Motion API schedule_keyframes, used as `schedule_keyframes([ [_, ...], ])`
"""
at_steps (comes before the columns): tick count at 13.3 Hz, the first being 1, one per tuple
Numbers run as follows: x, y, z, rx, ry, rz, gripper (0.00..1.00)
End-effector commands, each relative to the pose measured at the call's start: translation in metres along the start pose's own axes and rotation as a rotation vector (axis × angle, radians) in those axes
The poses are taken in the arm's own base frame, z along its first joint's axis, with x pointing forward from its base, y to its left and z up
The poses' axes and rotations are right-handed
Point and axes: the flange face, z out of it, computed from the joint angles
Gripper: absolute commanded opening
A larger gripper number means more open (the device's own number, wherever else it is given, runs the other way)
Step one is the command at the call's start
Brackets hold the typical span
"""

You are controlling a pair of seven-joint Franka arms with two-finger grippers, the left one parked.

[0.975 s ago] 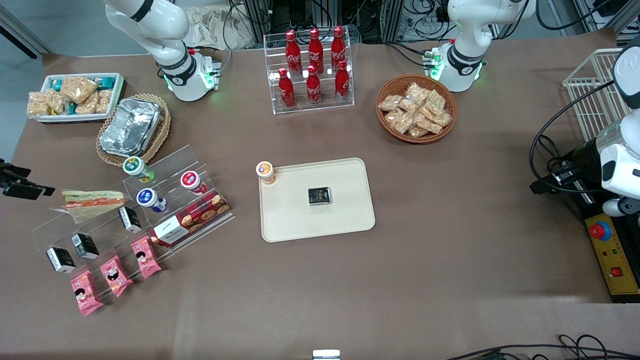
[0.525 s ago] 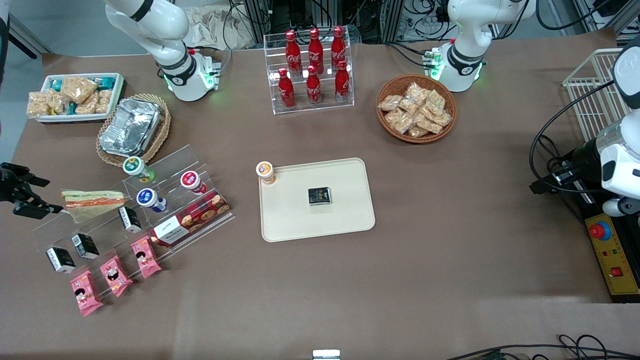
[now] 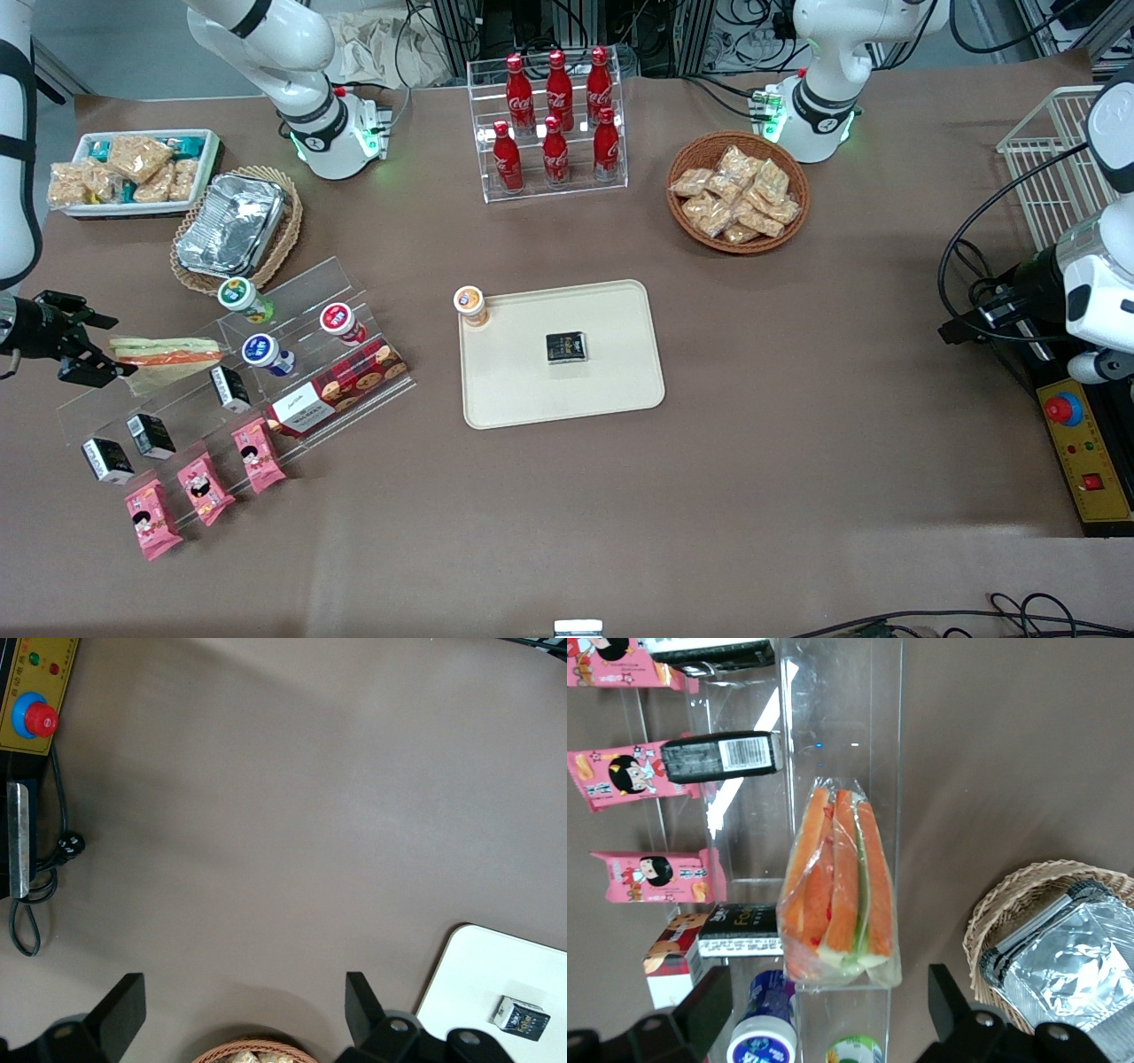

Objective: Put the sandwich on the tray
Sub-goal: 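Close the right gripper on the bagged triangular sandwich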

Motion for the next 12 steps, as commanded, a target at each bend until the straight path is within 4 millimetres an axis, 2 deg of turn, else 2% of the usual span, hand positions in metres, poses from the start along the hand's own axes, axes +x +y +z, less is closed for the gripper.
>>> schedule_keyframes([
  [1,0.000,0.005,0.006,0.030,-0.003,0.028,0.98],
  [3,0.012,0.014,0.015,0.033,-0.010,0.052,0.97],
  [5,0.014,0.014,0.023,0.036,-0.012,0.056,0.96],
  [9,0.014,0.013,0.028,0.047,-0.008,0.060,0.76],
  [10,0.015,0.012,0.029,0.055,-0.009,0.058,0.69],
  [11,0.015,0.012,0.027,0.059,-0.006,0.039,0.41],
  [12,0.015,0.011,0.026,0.068,-0.009,0.004,0.25],
])
